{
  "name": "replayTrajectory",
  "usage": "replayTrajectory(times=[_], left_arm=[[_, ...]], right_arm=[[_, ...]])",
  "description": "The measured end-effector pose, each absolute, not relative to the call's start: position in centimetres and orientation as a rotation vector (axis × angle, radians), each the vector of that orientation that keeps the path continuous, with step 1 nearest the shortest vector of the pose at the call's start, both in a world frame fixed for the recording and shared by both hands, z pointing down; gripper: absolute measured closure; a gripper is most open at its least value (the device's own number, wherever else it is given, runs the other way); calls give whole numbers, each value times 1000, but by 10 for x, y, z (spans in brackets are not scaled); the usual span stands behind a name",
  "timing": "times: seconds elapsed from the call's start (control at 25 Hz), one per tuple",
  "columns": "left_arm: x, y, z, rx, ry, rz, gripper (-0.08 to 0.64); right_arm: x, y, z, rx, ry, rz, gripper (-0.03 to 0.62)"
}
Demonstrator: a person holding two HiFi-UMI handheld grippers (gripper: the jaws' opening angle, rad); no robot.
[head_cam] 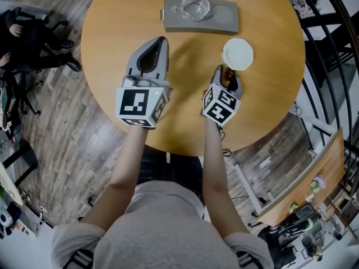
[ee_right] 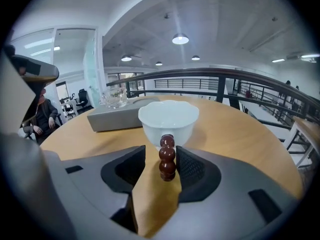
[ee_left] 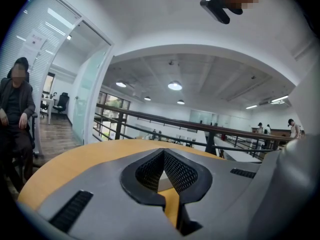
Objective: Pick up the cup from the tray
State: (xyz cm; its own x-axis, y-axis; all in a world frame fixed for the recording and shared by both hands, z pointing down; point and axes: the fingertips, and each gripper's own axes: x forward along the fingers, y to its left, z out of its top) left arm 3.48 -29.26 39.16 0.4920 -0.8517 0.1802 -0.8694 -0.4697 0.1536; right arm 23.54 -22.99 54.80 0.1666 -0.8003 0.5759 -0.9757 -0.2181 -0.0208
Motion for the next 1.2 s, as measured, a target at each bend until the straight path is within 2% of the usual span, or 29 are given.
replayTrajectory(times=[0.16, 0.68, 0.92, 1.2], left_arm=[[33, -290, 385, 2517, -1477, 94, 554], [32, -291, 353, 2544, -1466, 17, 554], [20, -295, 346, 2540, -1491, 12, 554], [-15, -303, 346, 2494, -1572, 11, 554]], right_arm=[[235, -221, 535, 2140, -1673, 658, 414], [224, -233, 399, 2307, -1874, 354, 414], [193, -255, 382, 2230, -2011, 364, 414], [145, -304, 379, 2041, -2200, 352, 363]])
